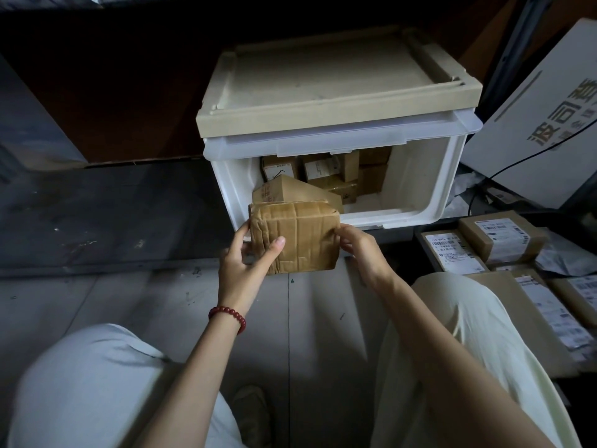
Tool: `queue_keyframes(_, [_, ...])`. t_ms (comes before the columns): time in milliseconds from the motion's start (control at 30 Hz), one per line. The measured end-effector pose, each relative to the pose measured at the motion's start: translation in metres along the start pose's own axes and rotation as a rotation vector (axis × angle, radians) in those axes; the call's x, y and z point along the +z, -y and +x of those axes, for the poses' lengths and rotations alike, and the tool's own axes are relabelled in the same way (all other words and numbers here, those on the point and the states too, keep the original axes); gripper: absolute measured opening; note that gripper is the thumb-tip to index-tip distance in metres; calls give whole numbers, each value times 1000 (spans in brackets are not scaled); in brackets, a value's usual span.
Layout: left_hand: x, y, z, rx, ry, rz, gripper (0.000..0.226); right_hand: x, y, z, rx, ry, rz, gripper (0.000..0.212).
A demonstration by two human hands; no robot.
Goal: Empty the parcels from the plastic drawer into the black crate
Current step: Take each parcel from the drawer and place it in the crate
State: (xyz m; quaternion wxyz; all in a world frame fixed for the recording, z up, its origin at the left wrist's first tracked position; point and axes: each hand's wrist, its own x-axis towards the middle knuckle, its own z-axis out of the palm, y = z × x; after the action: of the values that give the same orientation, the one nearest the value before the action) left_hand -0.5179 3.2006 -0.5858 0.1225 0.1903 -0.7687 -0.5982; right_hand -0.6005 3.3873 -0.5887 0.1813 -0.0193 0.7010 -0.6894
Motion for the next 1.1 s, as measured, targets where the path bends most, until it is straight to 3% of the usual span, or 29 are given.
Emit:
queue_keyframes(67, [0,0,0,8,4,-2,82,-1,-1,0,12,-2,23,17])
queue_keyframes(300, [-1,2,3,44,-14,-18,74,-4,2,-7,34,66,22,54])
queue_keyframes(567, [-1,-5,-1,41,-23,-140,75,-3,2,-1,99,62,140,43])
queue_keyframes(733, [-1,3,5,18,-34,-100,77,-4,1,-5,18,22,91,51])
queue_keyframes(867, [-1,11,7,29,-51,-52,64,-6,0,-6,-106,-54,-6,20])
queue_keyframes(967, [1,7,6,43,-107,-18,49,-7,1,-6,-158,-49,21,21])
queue_keyframes(1100, [11,-10,4,79,-64,-61,41,-11,9,-8,-179,-52,67,24])
